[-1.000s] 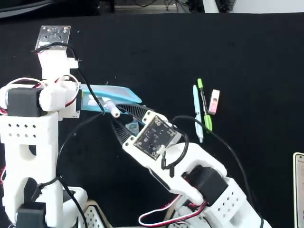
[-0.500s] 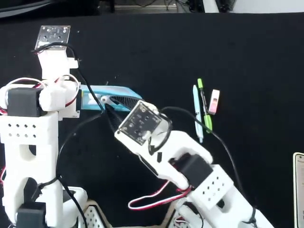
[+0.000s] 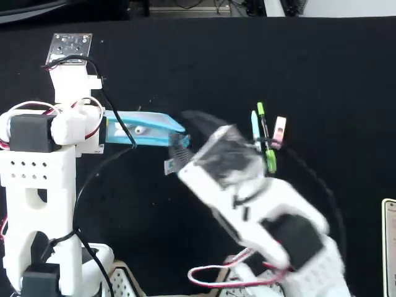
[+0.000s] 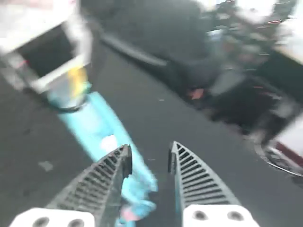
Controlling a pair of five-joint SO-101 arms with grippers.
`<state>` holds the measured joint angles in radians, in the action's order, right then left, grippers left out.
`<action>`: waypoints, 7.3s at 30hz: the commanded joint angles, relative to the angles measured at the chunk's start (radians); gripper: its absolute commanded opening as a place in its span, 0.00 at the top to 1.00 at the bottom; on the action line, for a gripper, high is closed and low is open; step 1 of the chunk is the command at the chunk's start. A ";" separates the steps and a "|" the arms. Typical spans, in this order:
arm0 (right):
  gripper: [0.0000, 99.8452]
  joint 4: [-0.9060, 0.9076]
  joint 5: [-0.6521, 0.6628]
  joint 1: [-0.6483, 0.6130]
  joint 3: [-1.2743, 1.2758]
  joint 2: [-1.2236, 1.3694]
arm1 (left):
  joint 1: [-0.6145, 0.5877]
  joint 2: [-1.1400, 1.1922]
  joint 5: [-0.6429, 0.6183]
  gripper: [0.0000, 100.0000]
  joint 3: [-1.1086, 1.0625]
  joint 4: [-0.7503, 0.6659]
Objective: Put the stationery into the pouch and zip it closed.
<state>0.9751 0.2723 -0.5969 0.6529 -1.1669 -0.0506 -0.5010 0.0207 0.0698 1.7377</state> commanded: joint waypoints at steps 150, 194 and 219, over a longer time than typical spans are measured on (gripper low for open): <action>0.97 0.786 0.133 0.970 -1.825 2.173 | 0.001 -0.012 0.003 0.97 0.033 0.000; 0.99 0.792 0.043 1.049 -1.577 1.885 | 0.007 -0.012 0.002 0.97 0.033 0.000; 0.99 0.466 -0.009 0.517 -0.334 0.441 | 0.007 -0.012 0.002 0.97 0.031 0.000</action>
<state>1.5673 0.3383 0.0322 0.2048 -0.4687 -0.0506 -0.5010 0.0207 0.0698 1.7377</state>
